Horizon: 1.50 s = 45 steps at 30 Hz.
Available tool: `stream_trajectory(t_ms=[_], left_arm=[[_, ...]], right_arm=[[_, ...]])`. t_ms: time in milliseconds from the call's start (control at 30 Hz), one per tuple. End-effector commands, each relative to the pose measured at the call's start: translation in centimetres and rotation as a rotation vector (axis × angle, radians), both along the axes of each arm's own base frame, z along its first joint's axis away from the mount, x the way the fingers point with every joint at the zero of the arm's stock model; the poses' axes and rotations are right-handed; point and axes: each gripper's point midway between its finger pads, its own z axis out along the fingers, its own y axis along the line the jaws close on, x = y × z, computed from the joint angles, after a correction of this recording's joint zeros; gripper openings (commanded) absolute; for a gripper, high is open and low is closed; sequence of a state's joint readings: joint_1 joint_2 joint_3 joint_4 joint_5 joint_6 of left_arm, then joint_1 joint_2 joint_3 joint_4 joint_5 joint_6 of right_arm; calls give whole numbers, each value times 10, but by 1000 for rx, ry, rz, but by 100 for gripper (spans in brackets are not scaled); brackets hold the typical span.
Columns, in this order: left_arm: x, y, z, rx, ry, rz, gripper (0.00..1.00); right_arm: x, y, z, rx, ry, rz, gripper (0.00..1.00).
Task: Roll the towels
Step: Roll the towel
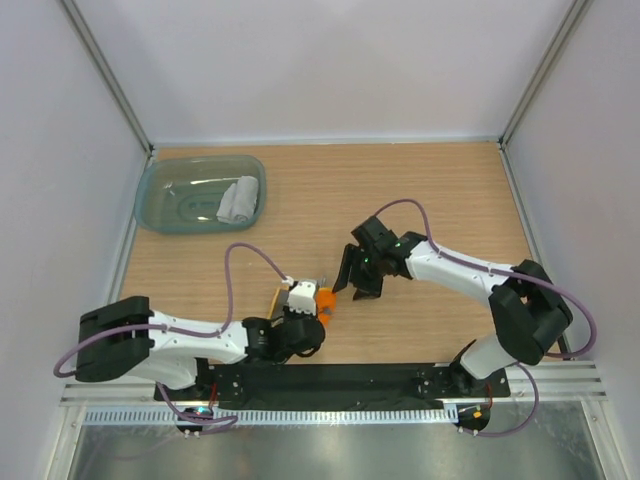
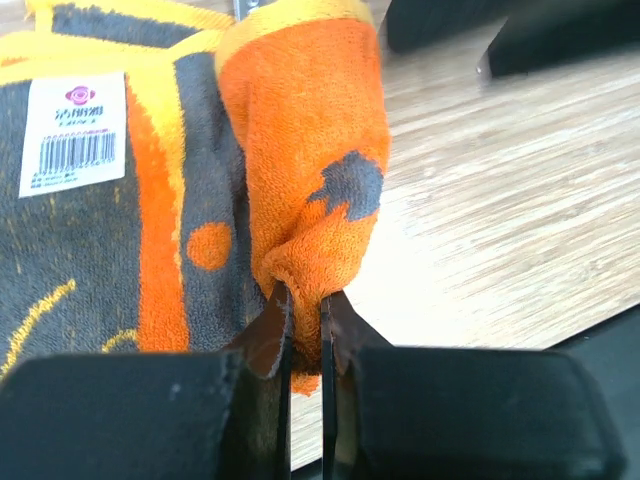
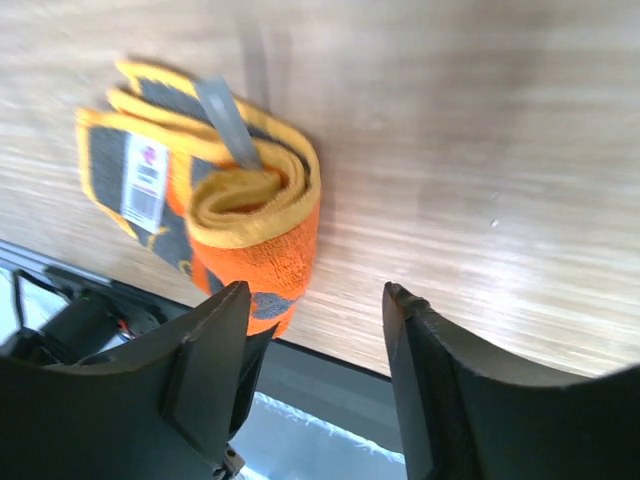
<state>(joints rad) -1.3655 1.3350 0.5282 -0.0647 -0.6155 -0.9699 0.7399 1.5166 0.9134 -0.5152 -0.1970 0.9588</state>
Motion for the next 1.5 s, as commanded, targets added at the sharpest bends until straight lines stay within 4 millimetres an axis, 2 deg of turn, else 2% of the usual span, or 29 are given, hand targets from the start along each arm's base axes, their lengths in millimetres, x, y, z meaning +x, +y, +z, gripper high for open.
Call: stream_trajectory(t_ms=[0, 67, 100, 133, 200, 233, 267, 300, 367, 400, 433, 500, 567, 600, 633, 667, 700, 733, 900, 933, 967, 1000, 1033, 1167, 1300, 1467], left_arm=[[-1, -5, 7, -139, 52, 14, 0], [0, -5, 13, -221, 84, 40, 0], [-3, 4, 3, -223, 103, 51, 0], [-3, 1, 6, -285, 130, 74, 0], [2, 2, 14, -382, 139, 102, 0], [0, 9, 7, -392, 153, 113, 0], [1, 11, 7, -429, 172, 137, 0], [5, 13, 15, -479, 169, 157, 0], [6, 22, 11, -522, 191, 206, 0], [8, 24, 18, -570, 189, 221, 0], [7, 33, 8, -574, 200, 245, 0], [9, 39, 13, -654, 211, 283, 0], [8, 47, 7, -668, 223, 293, 0], [9, 49, 7, -681, 233, 303, 0], [9, 50, 11, -703, 236, 302, 0], [8, 53, 6, -695, 246, 313, 0], [7, 53, 7, -702, 256, 309, 0], [10, 54, 11, -718, 254, 313, 0], [9, 62, 0, -711, 313, 350, 0], [7, 61, 0, -720, 338, 346, 0], [5, 67, -13, -703, 355, 369, 0], [4, 69, -16, -696, 366, 371, 1], [2, 68, -18, -689, 377, 370, 0], [-2, 72, -31, -630, 425, 383, 0], [-7, 74, -42, -614, 482, 413, 0], [-11, 78, -53, -597, 520, 429, 0]], right_arm=[[27, -13, 40, 3, -114, 25, 63], [40, -17, 55, 22, -159, 9, 64], [42, -18, 58, 29, -173, 12, 64], [45, -14, 65, 59, -201, 24, 64], [43, -8, 71, 104, -225, 53, 64], [40, -1, 71, 156, -234, 78, 64], [37, 1, 76, 191, -252, 87, 64], [36, 3, 77, 214, -255, 84, 64], [28, 7, 75, 285, -269, 101, 64], [25, 10, 75, 316, -266, 99, 64], [19, 13, 70, 361, -270, 114, 64], [10, 21, 67, 417, -288, 148, 64], [2, 27, 63, 438, -289, 180, 64], [-9, 30, 53, 434, -272, 211, 65], [-9, 37, 55, 455, -303, 232, 65], [-12, 40, 51, 455, -304, 246, 65], [-19, 45, 41, 445, -290, 268, 66], [-20, 50, 38, 459, -308, 278, 66], [-20, 69, 17, 491, -336, 299, 66], [-22, 72, 3, 472, -313, 307, 66], [-22, 75, -1, 474, -307, 304, 66], [-18, 80, 1, 493, -324, 304, 66], [-18, 82, -10, 483, -306, 302, 67], [-12, 92, -15, 514, -306, 288, 67], [-8, 100, -8, 575, -331, 272, 68], [-8, 103, -14, 592, -313, 264, 67]])
